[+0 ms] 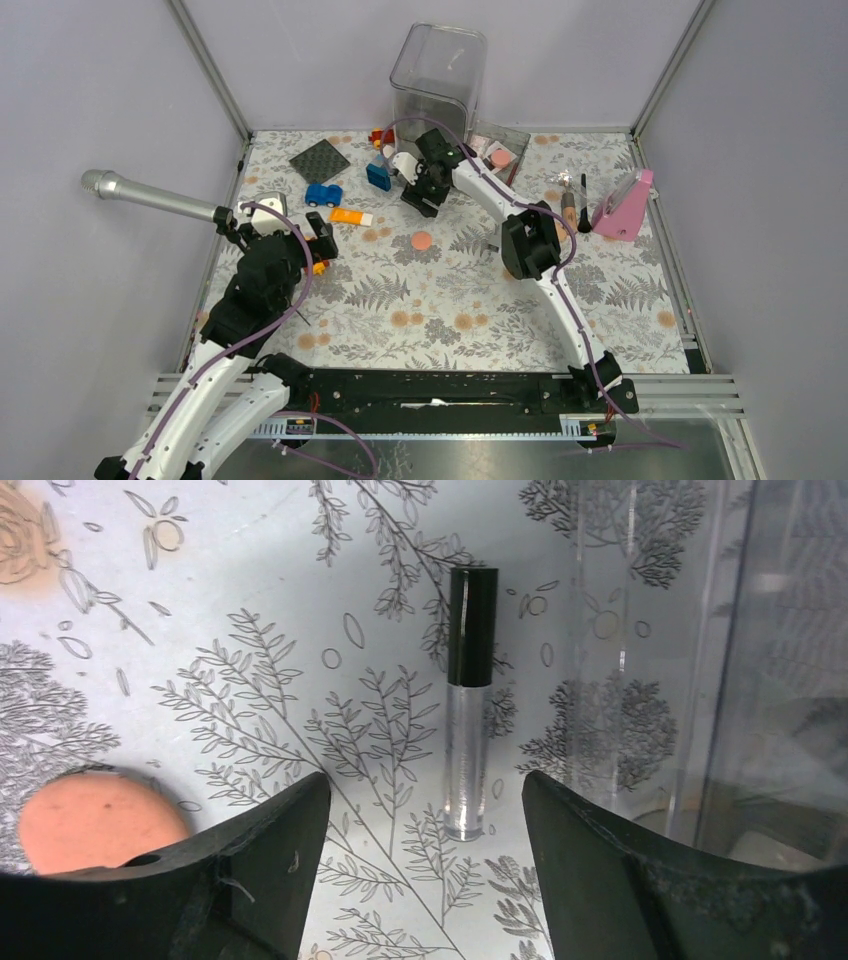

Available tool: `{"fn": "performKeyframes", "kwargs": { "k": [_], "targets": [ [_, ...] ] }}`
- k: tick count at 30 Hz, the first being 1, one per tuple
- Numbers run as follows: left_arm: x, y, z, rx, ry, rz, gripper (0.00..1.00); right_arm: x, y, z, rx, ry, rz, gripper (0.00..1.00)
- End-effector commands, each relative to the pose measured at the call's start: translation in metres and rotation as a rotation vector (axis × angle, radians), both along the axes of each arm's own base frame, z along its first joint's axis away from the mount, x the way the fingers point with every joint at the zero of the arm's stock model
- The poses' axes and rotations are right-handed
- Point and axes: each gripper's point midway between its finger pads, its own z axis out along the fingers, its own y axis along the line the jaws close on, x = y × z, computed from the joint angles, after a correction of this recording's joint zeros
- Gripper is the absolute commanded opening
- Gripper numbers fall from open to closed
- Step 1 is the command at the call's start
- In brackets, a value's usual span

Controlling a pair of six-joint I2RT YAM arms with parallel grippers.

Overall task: Organize the makeup
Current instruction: Pick up the makeup from the center of the board.

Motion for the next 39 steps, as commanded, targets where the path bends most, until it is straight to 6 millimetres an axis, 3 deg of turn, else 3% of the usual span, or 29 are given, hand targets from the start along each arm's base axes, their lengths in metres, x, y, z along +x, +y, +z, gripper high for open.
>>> {"fn": "performKeyframes", "kwargs": {
  "k": [1, 10, 13, 21, 23, 26, 29, 33, 39],
  "targets": [
    [0.005, 0.001, 0.01, -0.007, -0.038, 0.013, 0.99, -0.017, -0.005, -0.024, 0.055, 0.158, -0.025, 0.77],
    [0.006, 0.001, 0.01, -0.009, -0.038, 0.012, 0.99, -0.027, -0.005, -0.042, 0.08, 0.25, -0.058, 0.7],
    [0.006, 0.001, 0.009, -0.009, -0.035, 0.011, 0.99, -0.029, -0.004, -0.043, 0.082, 0.262, -0.057, 0.59],
    [0.006, 0.001, 0.01, -0.013, -0.038, 0.009, 0.99, -0.032, -0.003, -0.044, 0.066, 0.258, -0.068, 0.18],
    [0.006, 0.001, 0.01, -0.012, -0.038, 0.01, 0.99, -0.04, 0.003, -0.044, 0.057, 0.263, -0.04, 0.08],
    [0.006, 0.001, 0.01, -0.012, -0.036, 0.014, 0.99, -0.062, 0.019, -0.041, 0.039, 0.267, 0.027, 0.0],
    [0.005, 0.003, 0.011, -0.014, -0.038, 0.021, 0.99, -0.087, 0.043, -0.031, 0.046, 0.268, 0.091, 0.0],
    [0.004, 0.003, 0.014, -0.021, -0.045, 0.021, 0.99, -0.102, 0.067, -0.005, 0.091, 0.215, 0.097, 0.0],
    [0.003, 0.002, 0.015, -0.026, -0.046, 0.014, 0.99, -0.092, 0.069, 0.065, 0.19, -0.01, -0.032, 0.0]
  ]
}}
